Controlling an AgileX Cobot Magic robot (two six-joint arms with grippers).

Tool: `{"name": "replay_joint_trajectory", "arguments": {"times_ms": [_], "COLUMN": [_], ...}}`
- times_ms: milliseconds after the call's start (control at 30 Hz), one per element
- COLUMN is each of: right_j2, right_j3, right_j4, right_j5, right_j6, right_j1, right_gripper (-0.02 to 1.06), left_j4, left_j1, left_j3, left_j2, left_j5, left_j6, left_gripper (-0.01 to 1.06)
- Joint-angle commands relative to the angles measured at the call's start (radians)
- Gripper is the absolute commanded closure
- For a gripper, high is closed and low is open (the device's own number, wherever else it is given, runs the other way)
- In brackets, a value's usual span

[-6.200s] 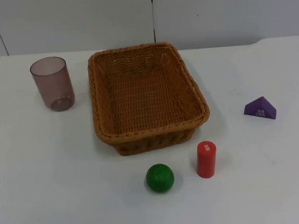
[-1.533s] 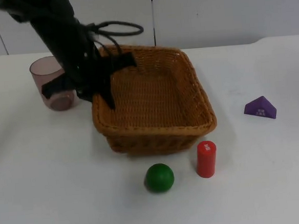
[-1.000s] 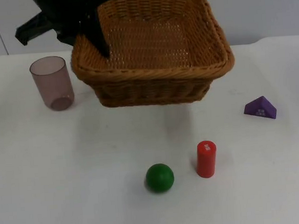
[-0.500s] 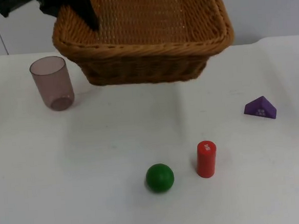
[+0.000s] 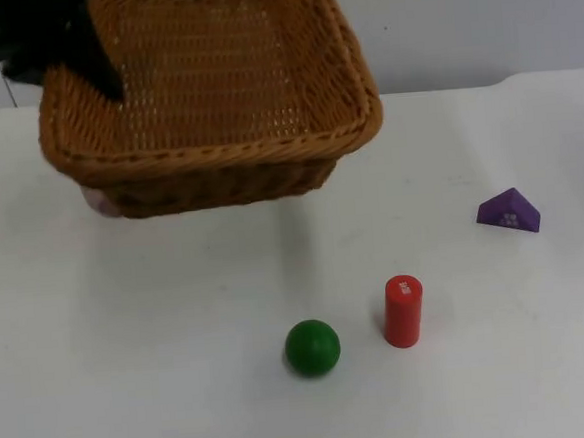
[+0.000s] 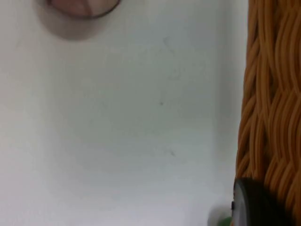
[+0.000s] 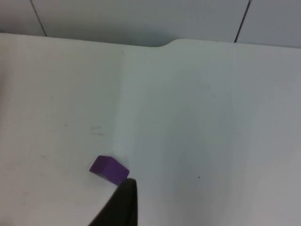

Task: Pick up the basket with the left hand and place the triangular block into the basket with the right hand.

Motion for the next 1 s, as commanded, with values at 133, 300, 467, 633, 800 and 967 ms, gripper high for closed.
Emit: {"name": "replay_joint_trajectory", "arguments": {"times_ms": [133,300,467,633,800,967], "right_j2": [0.034,0.177,0.368,0.531,0.723,0.843], "right_j3": [-0.004,-0.004,-0.004,-0.004,-0.068,-0.178], "right_j4": [0.061,0.26,0.391,0.473,0.612,0.618], "right_j5": [-0.012,-0.02,-0.084,-0.158,-0.167,-0.142], "right_j6": [-0.174,-0.44,-0.632,-0.82,-1.051,-1.116], "right_j1": [-0.001,-0.001,-0.001,-0.001,-0.001,0.01], "right_gripper": [-0.01,-0.01,-0.01,-0.01,-0.01,-0.01], "left_j4": [-0.113,-0.165,-0.164,-0.163,-0.166,-0.135], "left_j1": [0.009,0.009,-0.002,-0.002,-0.008,-0.062], "left_j3": [0.036,0.036,0.036,0.036,0.05,0.083], "left_j2": [-0.049,-0.049,-0.049,-0.049,-0.051,-0.053], "left_j5": [0.034,0.08,0.12,0.109,0.069,0.014], "left_j6": [0.101,0.103,0.127,0.127,0.083,0.05], "left_gripper": [1.05,1.05,1.05,1.05,1.05,1.05]}}
